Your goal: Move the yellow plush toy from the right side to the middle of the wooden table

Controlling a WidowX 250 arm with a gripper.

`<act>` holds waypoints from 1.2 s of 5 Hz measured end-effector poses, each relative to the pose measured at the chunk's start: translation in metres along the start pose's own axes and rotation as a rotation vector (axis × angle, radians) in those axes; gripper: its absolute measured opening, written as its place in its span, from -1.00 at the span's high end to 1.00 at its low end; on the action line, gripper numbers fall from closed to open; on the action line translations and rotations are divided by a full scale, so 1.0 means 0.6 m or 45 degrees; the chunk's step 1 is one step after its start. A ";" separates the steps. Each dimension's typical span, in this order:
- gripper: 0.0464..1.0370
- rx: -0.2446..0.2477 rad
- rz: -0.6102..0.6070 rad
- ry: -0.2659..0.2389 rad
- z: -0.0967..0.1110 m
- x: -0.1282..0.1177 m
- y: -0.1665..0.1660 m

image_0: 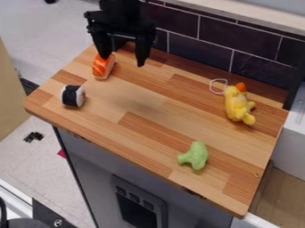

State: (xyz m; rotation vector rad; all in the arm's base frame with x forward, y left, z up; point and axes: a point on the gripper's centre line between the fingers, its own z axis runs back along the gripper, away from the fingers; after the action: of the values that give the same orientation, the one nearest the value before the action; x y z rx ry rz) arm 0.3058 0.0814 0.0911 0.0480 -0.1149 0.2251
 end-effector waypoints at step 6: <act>-0.92 -0.237 0.075 0.034 0.055 0.007 -0.151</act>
State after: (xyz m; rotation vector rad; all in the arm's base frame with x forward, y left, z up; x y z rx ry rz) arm 0.3268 -0.0078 0.1211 -0.1438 -0.1100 0.2729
